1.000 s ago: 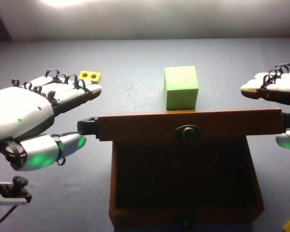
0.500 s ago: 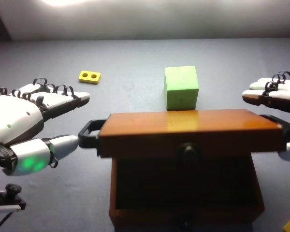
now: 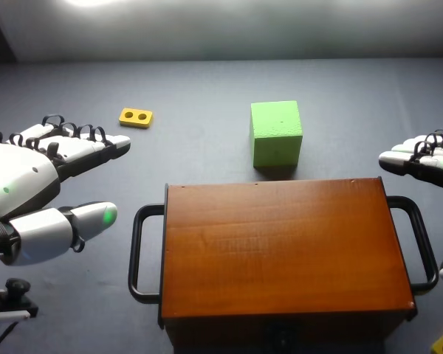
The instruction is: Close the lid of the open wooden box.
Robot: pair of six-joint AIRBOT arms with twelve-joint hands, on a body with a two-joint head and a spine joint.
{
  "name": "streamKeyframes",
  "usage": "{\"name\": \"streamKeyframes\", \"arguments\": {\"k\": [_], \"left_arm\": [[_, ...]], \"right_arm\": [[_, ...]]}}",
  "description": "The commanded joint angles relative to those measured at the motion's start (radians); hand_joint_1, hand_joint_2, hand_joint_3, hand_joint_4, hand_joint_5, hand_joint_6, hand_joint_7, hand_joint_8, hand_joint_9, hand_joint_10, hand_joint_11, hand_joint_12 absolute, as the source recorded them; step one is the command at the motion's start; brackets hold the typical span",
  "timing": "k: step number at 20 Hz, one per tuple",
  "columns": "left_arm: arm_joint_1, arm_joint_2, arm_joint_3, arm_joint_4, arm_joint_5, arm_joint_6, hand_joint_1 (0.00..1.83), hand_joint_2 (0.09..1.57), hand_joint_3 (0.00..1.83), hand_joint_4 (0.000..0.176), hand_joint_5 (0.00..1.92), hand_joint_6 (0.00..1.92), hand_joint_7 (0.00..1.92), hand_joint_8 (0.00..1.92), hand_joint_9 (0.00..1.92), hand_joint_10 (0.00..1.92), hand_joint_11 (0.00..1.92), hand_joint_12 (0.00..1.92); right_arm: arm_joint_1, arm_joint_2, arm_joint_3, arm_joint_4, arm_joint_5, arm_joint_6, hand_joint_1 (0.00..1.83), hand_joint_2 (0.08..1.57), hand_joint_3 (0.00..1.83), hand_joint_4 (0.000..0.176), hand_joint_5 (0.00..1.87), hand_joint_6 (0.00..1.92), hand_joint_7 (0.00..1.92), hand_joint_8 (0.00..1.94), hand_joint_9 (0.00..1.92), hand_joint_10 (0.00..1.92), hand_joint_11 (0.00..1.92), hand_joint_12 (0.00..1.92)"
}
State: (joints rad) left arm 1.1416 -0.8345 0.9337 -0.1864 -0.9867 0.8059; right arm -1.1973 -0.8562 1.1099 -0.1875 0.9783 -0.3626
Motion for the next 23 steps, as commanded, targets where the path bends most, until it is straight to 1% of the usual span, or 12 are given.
{"name": "streamKeyframes", "arguments": {"k": [1,5,7,9,11,12,13,17,18,19,20,23], "left_arm": [[0.000,0.006,-0.004,-0.002,-0.128,-0.006,0.08,1.44,0.00,0.000,0.18,0.00,0.23,0.00,0.22,0.00,0.00,0.68],[0.001,0.006,-0.005,-0.005,-0.130,-0.006,0.12,1.44,0.00,0.000,0.22,0.01,0.25,0.00,0.24,0.00,0.00,0.61],[0.001,0.006,-0.005,-0.008,-0.136,-0.006,0.10,1.45,0.00,0.000,0.22,0.00,0.23,0.00,0.21,0.00,0.00,0.56],[0.001,0.007,-0.004,-0.018,-0.164,-0.006,0.01,1.44,0.00,0.000,0.17,0.00,0.19,0.00,0.19,0.01,0.00,0.63],[-0.006,0.013,-0.003,-0.020,-0.205,-0.006,0.00,1.39,0.00,0.000,0.19,0.00,0.20,0.00,0.20,0.00,0.00,0.68],[-0.014,0.017,-0.003,-0.021,-0.236,-0.006,0.00,1.40,0.00,0.000,0.19,0.00,0.20,0.00,0.20,0.00,0.00,0.72],[-0.024,0.019,-0.002,-0.021,-0.265,-0.006,0.00,1.40,0.00,0.000,0.19,0.00,0.20,0.00,0.20,0.00,0.00,0.72],[-0.075,0.014,0.009,-0.021,-0.382,-0.006,0.19,1.42,0.00,0.000,0.16,0.00,0.12,0.00,0.09,0.00,0.00,0.17],[-0.080,0.013,0.010,-0.021,-0.405,-0.006,0.14,1.45,0.01,0.000,0.11,0.00,0.06,0.00,0.02,0.00,0.00,0.03],[-0.082,0.014,0.009,-0.021,-0.429,-0.006,0.14,1.45,0.01,0.000,0.11,0.00,0.06,0.00,0.02,0.00,0.00,0.03],[-0.082,0.015,0.006,-0.020,-0.462,-0.006,0.22,1.50,0.01,0.000,0.09,0.01,0.01,0.00,0.00,0.00,0.00,0.00],[-0.081,0.015,-0.002,-0.021,-0.546,-0.006,0.21,1.52,0.00,0.000,0.04,0.00,0.02,0.00,0.03,0.01,0.06,0.04]], "right_arm": [[0.001,-0.006,-0.003,0.027,0.120,0.007,0.72,1.04,0.00,0.036,0.01,0.00,0.00,0.00,0.00,0.00,0.00,0.00],[-0.014,-0.018,-0.005,0.034,0.120,0.008,0.66,1.03,0.00,0.061,0.01,0.00,0.00,0.00,0.00,0.00,0.00,0.00],[-0.018,-0.018,-0.005,0.043,0.120,0.008,0.68,1.03,0.00,0.055,0.01,0.00,0.00,0.00,0.00,0.00,0.00,0.00],[-0.018,-0.012,-0.005,0.065,0.142,0.008,0.66,1.05,0.00,0.129,0.00,0.00,0.00,0.00,0.00,0.00,0.00,0.00],[-0.018,0.002,-0.004,0.096,0.197,0.006,0.64,1.07,0.01,0.126,0.00,0.00,0.00,0.00,0.00,0.00,0.00,0.00],[-0.018,0.010,-0.004,0.114,0.236,-0.002,0.60,1.09,0.01,0.094,0.00,0.00,0.00,0.00,0.00,0.00,0.00,0.00],[-0.018,0.016,-0.004,0.134,0.280,-0.016,0.60,1.09,0.01,0.094,0.00,0.00,0.00,0.00,0.00,0.00,0.00,0.00],[0.014,0.022,-0.003,0.190,0.440,-0.066,0.30,1.19,0.02,0.130,0.00,0.00,0.00,0.00,0.00,0.00,0.00,0.00],[0.024,0.021,-0.003,0.200,0.471,-0.073,0.39,1.22,0.02,0.090,0.04,0.01,0.01,0.00,0.00,0.00,0.00,0.00],[0.035,0.020,-0.003,0.208,0.502,-0.079,0.39,1.22,0.02,0.090,0.04,0.01,0.01,0.00,0.00,0.00,0.00,0.00],[0.049,0.020,-0.004,0.212,0.533,-0.085,0.41,1.23,0.01,0.056,0.12,0.01,0.08,0.01,0.03,0.01,0.04,0.02],[0.058,0.020,-0.018,0.240,0.637,-0.113,0.37,1.25,0.00,0.036,0.22,0.00,0.20,0.00,0.19,0.01,0.22,0.06]]}}
